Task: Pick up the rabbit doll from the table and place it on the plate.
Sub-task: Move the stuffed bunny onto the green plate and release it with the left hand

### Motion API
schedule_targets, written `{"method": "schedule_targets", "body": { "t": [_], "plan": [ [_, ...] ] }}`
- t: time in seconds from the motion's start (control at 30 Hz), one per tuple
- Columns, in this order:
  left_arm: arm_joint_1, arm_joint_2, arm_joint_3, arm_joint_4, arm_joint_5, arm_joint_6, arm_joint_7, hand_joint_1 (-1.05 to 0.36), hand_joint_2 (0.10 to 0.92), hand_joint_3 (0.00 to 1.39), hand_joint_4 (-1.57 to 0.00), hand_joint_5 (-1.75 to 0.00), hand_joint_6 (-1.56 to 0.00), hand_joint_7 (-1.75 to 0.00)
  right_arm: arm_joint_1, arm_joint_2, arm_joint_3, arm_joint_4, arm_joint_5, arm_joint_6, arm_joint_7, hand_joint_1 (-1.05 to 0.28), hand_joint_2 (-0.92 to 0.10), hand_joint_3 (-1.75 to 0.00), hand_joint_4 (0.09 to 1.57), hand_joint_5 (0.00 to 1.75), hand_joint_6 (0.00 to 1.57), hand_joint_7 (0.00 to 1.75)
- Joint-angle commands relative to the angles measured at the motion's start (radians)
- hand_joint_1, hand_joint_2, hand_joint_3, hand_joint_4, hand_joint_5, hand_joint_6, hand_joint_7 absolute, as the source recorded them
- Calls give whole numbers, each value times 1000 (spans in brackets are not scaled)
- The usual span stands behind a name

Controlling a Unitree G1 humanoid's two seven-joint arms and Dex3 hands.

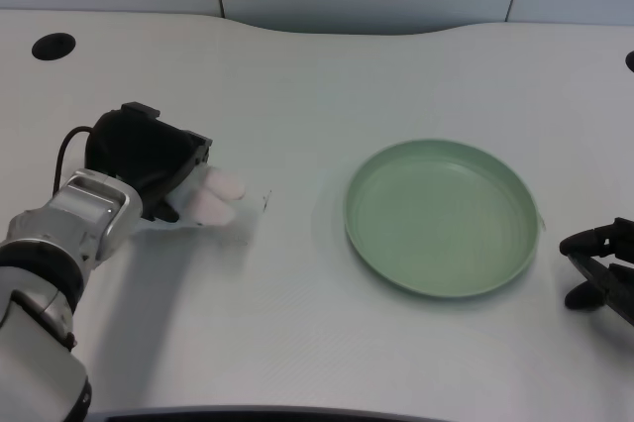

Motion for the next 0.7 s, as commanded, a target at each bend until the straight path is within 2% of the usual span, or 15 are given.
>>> {"method": "schedule_targets", "body": {
  "t": [0.03,0.13,0.2,0.3,0.4,0.47,0.57,0.63,0.7],
  "plan": [
    [-16,18,14,8,-13,-8,-21,-218,907,5,-774,-1745,-724,-1159,16,-3,-2,1,6,19,1,-790,-921,-71,922,1004,823,882],
    [-41,9,35,4,-34,-12,-52,-237,919,61,-752,-1746,-613,-1433,10,-4,2,9,-1,15,-5,-787,-921,-74,924,1008,820,882],
    [-61,1,52,-2,-52,-26,-68,-262,921,92,-763,-1746,-602,-1463,9,-3,5,6,-5,19,-9,-778,-921,-77,932,1010,823,884],
    [-84,-14,59,-12,-57,-51,-40,-265,918,33,-794,-1746,-686,-1204,8,-3,10,1,-12,22,-17,-762,-921,-85,941,1015,824,889],
    [-114,-52,80,-19,-79,-67,-46,-267,902,8,-790,-1746,-715,-1123,1,-8,18,11,-18,19,-16,-772,-921,-90,931,1021,817,899],
    [-135,-84,93,-25,-96,-81,-51,-244,887,7,-818,-1746,-606,-1586,-4,-12,20,26,-17,9,-6,-802,-921,-89,895,1051,768,956],
    [-147,-123,97,-30,-103,-91,-49,-233,874,10,-861,-1746,-577,-1726,-3,-8,12,25,1,19,7,-826,-916,-79,879,1065,750,993],
    [-154,-148,101,-35,-111,-109,-58,-239,884,17,-868,-1746,-590,-1741,3,-5,6,10,17,33,18,-827,-915,-72,883,1066,749,1000],
    [-161,-168,104,-39,-121,-128,-70,-216,876,12,-868,-1746,-611,-1745,10,-5,3,-4,27,42,26,-822,-919,-64,891,1048,755,994]
  ]
}}
